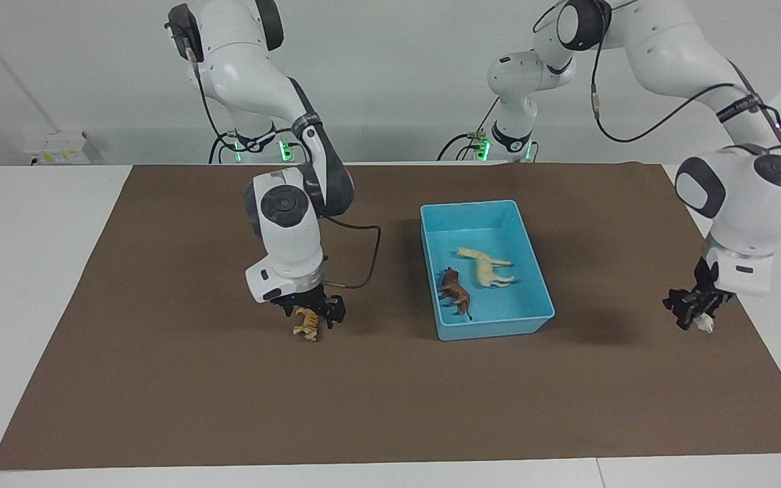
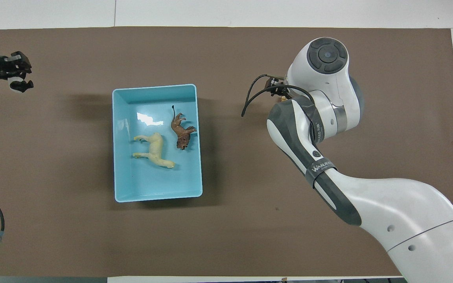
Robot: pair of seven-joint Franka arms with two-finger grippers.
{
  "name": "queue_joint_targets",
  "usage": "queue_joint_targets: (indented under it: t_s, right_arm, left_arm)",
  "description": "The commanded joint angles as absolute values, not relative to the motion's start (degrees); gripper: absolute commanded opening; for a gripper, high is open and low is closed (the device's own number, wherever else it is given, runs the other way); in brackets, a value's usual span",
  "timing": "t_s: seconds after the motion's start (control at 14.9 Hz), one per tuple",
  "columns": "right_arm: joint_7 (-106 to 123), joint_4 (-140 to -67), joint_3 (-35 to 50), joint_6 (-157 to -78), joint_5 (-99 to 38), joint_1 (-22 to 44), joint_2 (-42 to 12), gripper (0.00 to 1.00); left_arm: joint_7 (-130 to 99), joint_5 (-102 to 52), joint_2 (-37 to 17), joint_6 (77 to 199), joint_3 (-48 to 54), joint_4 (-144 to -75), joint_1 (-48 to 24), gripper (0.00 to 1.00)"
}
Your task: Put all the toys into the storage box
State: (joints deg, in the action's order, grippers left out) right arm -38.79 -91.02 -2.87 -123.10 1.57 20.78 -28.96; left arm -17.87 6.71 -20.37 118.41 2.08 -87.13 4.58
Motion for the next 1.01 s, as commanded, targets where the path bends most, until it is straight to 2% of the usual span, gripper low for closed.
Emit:
queue_joint_targets:
  t_s: [0.0,0.2,0.4,0.54,0.8,0.87,0.94]
  right_arm:
    - [-37.18,-99.91,-2.20,-128.91,2.37,19.78,-24.35,1.00]
    - [-35.52,-103.01,-2.29,-132.98,2.46,19.78,-24.78,1.00]
    - [-33.93,-103.01,-2.29,-134.91,2.55,19.86,-26.10,1.00]
    - [-33.66,-102.92,-2.29,-136.22,3.16,19.78,-26.72,1.00]
    - [-33.75,-103.45,-2.29,-137.37,3.25,19.86,-27.07,1.00]
    - [-33.92,-103.45,-2.29,-137.63,3.16,20.04,-27.59,0.95]
    - [-33.84,-103.45,-2.29,-137.98,3.25,19.95,-27.60,0.90]
  left_arm:
    - [-29.49,5.80,-14.86,110.85,1.05,-91.83,-5.32,0.00]
    - [-37.17,5.80,-10.21,114.76,1.05,-102.97,-12.90,0.00]
    - [-44.44,5.71,-6.34,126.61,1.05,-114.85,-18.09,0.00]
    - [-47.89,5.71,-6.68,129.55,1.05,-116.19,-21.34,0.00]
    - [-49.13,5.71,-6.15,130.43,1.06,-118.39,-23.37,0.00]
    - [-49.04,5.71,-6.07,129.56,1.05,-118.39,-23.73,0.02]
    - [-49.04,5.71,-5.89,128.85,1.05,-118.48,-23.99,0.45]
